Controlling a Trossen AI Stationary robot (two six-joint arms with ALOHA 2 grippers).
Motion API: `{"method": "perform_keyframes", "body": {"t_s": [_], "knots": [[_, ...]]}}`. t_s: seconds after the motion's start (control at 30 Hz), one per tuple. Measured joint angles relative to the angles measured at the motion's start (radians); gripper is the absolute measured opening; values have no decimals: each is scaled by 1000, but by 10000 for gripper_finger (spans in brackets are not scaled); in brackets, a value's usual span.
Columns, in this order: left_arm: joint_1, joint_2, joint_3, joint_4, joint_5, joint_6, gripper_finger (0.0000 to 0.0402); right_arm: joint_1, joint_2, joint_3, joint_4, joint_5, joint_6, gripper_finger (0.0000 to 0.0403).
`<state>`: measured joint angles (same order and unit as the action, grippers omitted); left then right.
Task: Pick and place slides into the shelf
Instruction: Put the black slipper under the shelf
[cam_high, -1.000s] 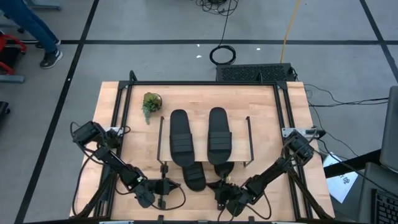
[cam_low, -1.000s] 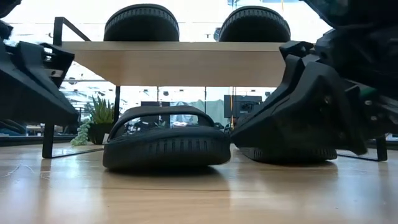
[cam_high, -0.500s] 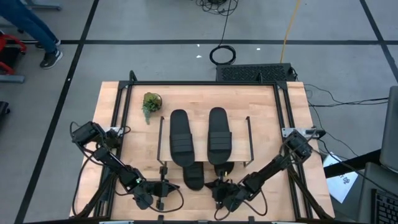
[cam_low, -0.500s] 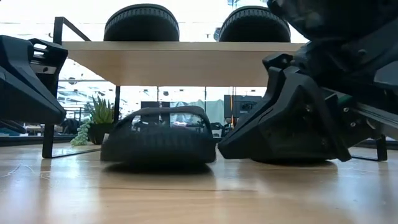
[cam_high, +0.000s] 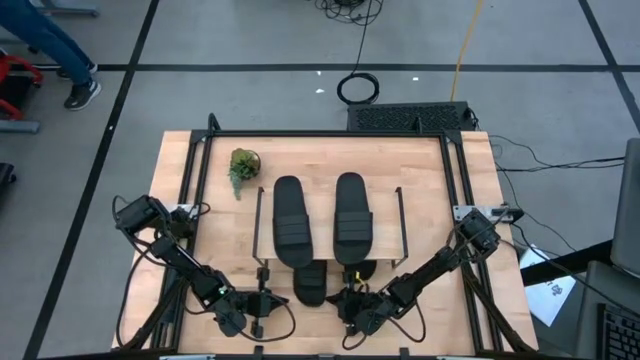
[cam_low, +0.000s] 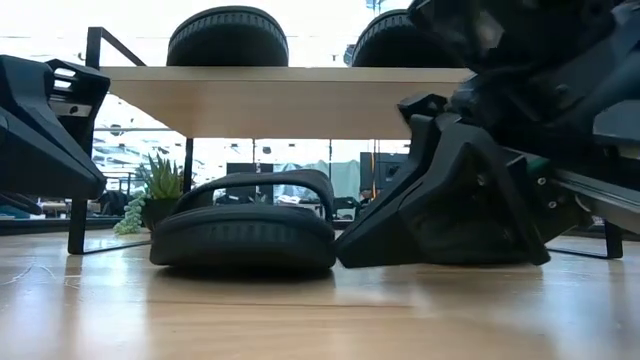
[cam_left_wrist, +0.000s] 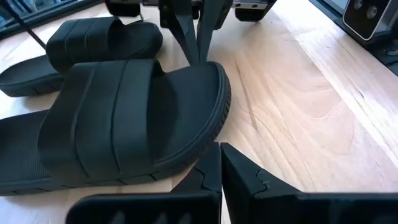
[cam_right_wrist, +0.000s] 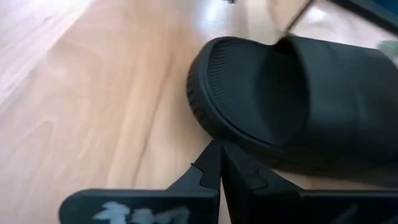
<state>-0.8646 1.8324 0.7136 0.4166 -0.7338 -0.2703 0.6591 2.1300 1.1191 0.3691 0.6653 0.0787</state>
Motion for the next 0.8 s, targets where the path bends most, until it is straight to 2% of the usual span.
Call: {"method": "perform_keyframes", "body": {"t_s": [0.07, 0.13, 0.2, 0.33, 0.4, 0.63, 0.73, 0.8], "knots": [[0, 0, 0, 1, 6, 2, 2, -4, 0, 0, 16, -38, -13, 0], [0, 0, 0, 8, 31, 2, 2, 0, 1, 0, 21, -29, -15, 0], [0, 0, 0, 24, 55, 6, 4, 18, -6, 0, 16, 22, -27, 0], [-8, 20, 0, 81, 39, 41, 1, 73, -55, -2, -29, 104, -118, 0], [-18, 51, 0, 117, 15, 120, 1, 103, -95, -2, -65, 147, -145, 0], [-67, 131, 95, 124, -40, 488, 1, 170, -201, -3, -156, 151, -145, 0], [-76, 157, 172, 63, -99, 600, 2, 199, -227, -17, -178, 196, -146, 0], [-66, 160, 222, -40, -141, 602, 2, 213, -240, -24, -204, 263, -146, 0]]}}
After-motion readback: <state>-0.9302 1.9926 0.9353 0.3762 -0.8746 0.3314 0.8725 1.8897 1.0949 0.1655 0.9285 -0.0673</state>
